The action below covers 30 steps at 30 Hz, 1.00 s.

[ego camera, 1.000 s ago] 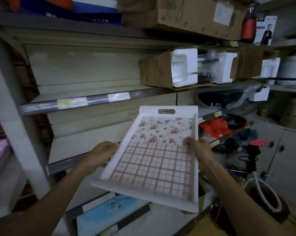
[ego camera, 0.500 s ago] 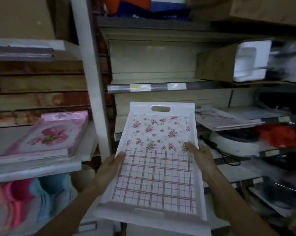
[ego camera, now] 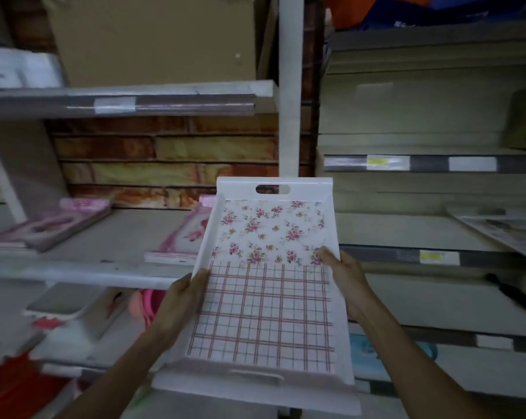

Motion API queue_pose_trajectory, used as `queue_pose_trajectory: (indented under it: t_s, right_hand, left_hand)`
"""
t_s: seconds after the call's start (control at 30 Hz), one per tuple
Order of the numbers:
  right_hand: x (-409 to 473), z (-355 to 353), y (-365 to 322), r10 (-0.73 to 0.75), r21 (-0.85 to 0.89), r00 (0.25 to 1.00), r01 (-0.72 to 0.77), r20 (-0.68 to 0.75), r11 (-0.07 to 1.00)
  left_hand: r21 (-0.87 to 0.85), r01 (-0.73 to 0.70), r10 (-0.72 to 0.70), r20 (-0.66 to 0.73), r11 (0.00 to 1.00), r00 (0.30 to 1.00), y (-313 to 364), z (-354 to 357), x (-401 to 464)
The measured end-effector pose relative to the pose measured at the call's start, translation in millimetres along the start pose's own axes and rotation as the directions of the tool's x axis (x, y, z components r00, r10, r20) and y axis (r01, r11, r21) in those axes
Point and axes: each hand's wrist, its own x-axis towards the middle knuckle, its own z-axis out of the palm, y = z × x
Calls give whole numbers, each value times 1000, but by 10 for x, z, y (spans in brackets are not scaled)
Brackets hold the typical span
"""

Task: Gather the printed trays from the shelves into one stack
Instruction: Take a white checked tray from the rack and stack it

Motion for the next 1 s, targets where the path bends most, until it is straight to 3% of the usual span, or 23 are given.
queue_pose_trajectory:
  t_s: [0.3,0.63,0.8,1.0]
  right_hand:
    - [534,997,73,-3,1,998,3,69,1000]
    - [962,1599,316,-96,-183,992,110,86,977]
    - [1264,1830,298,-150,-304,988,150,21,941]
    - [1600,1941,400,-101,-421,995,84,-17,903]
  left_hand:
    - [26,17,-15,-44,1000,999,-171,-782,890]
    - [30,-41,45,-152,999,987,-91,-1245,2036]
    - [24,-17,19,-73,1000,997,-157,-1289,2612]
    - [130,-18,16,16,991,1000,-402,-1279,3064]
